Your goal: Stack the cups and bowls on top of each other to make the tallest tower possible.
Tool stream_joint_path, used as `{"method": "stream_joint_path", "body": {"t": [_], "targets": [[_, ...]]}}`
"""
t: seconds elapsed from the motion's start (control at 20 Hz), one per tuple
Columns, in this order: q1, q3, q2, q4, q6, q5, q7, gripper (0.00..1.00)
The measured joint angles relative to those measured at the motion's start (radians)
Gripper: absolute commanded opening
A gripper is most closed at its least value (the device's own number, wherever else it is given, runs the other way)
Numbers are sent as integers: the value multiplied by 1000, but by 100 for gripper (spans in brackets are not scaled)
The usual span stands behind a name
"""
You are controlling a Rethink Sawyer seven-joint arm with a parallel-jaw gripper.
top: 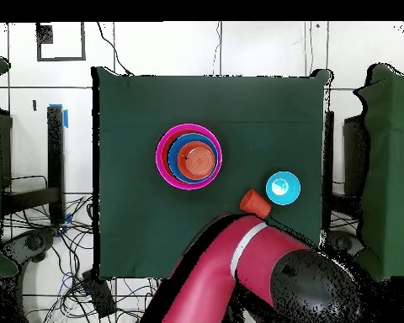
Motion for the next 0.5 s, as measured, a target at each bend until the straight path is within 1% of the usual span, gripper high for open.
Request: {"method": "stream_joint_path", "body": {"t": [0.2,0.45,0.5], "targets": [[27,-3,0,17,-6,25,0,100],[93,-14,0,42,-7,67,0,100],[115,-20,-1,47,-7,76,0,100]]}}
